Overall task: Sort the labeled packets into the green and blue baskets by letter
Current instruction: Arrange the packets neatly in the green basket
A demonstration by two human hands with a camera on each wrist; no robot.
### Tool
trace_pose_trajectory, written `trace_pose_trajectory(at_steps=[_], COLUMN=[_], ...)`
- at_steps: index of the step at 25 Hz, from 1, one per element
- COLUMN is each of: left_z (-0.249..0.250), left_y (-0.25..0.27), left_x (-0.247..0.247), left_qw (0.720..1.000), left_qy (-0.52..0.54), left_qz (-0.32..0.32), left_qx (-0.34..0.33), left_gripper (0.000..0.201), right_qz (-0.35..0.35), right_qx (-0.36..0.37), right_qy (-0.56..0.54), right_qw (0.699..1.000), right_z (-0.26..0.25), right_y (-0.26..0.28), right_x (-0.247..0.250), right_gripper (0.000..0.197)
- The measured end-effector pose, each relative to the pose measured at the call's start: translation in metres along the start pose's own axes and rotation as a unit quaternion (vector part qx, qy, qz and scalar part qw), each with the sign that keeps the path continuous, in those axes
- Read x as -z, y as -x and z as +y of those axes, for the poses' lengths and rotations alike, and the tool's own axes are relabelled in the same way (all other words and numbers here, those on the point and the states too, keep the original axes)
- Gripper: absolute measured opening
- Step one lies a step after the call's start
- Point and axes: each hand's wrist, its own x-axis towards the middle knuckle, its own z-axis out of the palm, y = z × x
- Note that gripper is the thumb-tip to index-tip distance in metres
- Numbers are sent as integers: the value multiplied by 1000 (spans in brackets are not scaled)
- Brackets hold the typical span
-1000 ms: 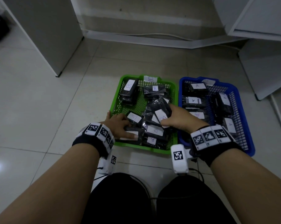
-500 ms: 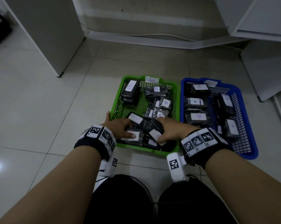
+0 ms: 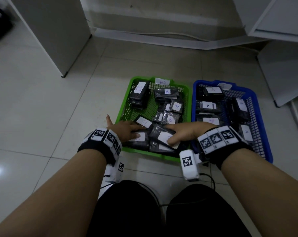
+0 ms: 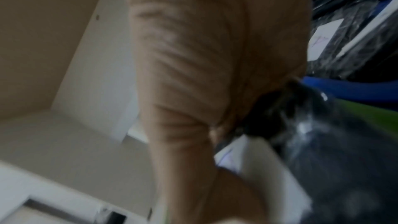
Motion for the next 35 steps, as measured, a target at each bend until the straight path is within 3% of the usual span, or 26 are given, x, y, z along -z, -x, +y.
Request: trace_pose_trajectory(at_steps=[3, 5, 7, 9, 11, 14, 17, 19, 21, 23, 26, 29, 32, 35], left_z=[1, 4, 9, 18, 26, 32, 27, 20, 14, 9, 0, -14, -28, -36], left_y=[-3, -6, -9, -9, -9, -11, -15, -15, -14, -16, -22, -32, -33, -37], left_x=[0, 1, 4, 6, 4, -2, -6, -5, -1, 6, 14, 14, 9, 1], left_qw=[999, 985, 958, 950, 955, 961, 954, 946, 935, 935, 950, 961, 946, 922], left_qy=[28, 141, 249, 267, 253, 222, 219, 273, 328, 334, 286, 177, 109, 177], left_qz=[25, 72, 80, 49, 27, 58, 106, 81, 18, 18, 88, 205, 305, 343], left_qx=[-22, -69, -121, -153, -155, -152, -175, -158, -133, -120, -86, -45, -7, 8], left_gripper=[47, 52, 57, 67, 74, 66, 58, 54, 47, 35, 29, 27, 31, 48], right_qz=[40, 99, 134, 122, 80, 78, 143, 156, 126, 100, 106, 138, 182, 196], right_qx=[-16, 6, 30, 42, 49, 41, 67, 74, 75, 80, 85, 99, 76, 56], right_qy=[106, 93, 63, 84, 120, 209, 208, 193, 182, 150, 118, 46, 51, 140], right_qw=[993, 991, 989, 988, 988, 974, 965, 966, 972, 980, 984, 984, 979, 969], right_z=[1, 5, 7, 7, 8, 13, 16, 16, 15, 14, 13, 7, -15, -41], right_y=[-7, -8, -5, -5, -4, -6, -9, -11, -11, -11, -7, -4, -22, -65], right_x=[-13, -13, -9, -9, -16, -32, -38, -39, -36, -28, -14, 2, 19, 21], right_gripper=[70, 69, 62, 57, 67, 98, 82, 71, 73, 74, 66, 47, 45, 49])
